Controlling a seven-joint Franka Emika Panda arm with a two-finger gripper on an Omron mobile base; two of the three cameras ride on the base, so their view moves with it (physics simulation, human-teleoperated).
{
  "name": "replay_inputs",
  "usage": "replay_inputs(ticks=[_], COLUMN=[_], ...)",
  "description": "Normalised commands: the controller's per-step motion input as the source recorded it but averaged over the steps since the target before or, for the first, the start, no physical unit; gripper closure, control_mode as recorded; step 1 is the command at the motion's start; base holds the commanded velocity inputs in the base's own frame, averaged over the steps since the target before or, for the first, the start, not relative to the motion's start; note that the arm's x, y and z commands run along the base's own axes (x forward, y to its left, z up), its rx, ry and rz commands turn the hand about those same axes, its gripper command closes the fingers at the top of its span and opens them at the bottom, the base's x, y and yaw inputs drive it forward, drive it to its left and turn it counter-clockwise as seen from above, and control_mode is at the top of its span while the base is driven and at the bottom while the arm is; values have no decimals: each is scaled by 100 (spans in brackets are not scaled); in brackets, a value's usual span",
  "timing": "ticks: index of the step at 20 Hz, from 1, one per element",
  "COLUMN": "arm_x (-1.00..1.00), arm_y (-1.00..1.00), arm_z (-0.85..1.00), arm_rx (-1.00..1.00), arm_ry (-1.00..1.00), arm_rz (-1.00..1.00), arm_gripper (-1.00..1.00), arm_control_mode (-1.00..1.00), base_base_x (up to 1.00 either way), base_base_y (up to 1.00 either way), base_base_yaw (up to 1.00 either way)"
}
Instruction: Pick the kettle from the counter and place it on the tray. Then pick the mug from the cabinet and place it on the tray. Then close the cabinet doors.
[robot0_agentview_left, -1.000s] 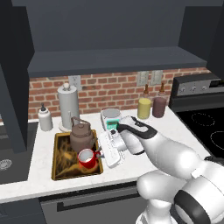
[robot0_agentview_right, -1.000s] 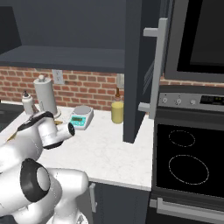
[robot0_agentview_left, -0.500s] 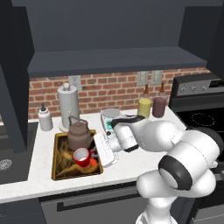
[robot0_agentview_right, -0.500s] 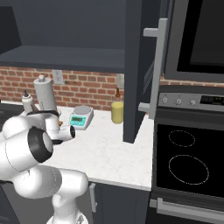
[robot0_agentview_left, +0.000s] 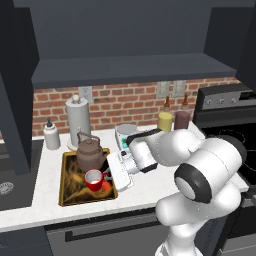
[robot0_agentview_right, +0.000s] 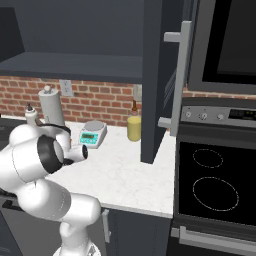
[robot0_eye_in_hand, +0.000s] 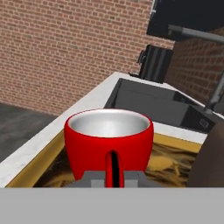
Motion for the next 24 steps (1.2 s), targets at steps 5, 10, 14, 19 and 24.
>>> replay_inputs(ticks=[5,10,14,19,24], arm_x=[-17,-19,-16,-17,-19], arm_y=[0,0,0,0,-1], arm_z=[-16,-16,-6,0,0], arm_rx=[0,0,0,0,0], arm_ry=[0,0,0,1,0], arm_rz=[0,0,0,0,0], arm_gripper=[100,100,100,-100,-100], arm_control_mode=[-100,-100,-100,-100,-100], base_base_x=[0,0,0,0,0], base_base_y=[0,0,0,0,0], base_base_yaw=[0,0,0,0,0])
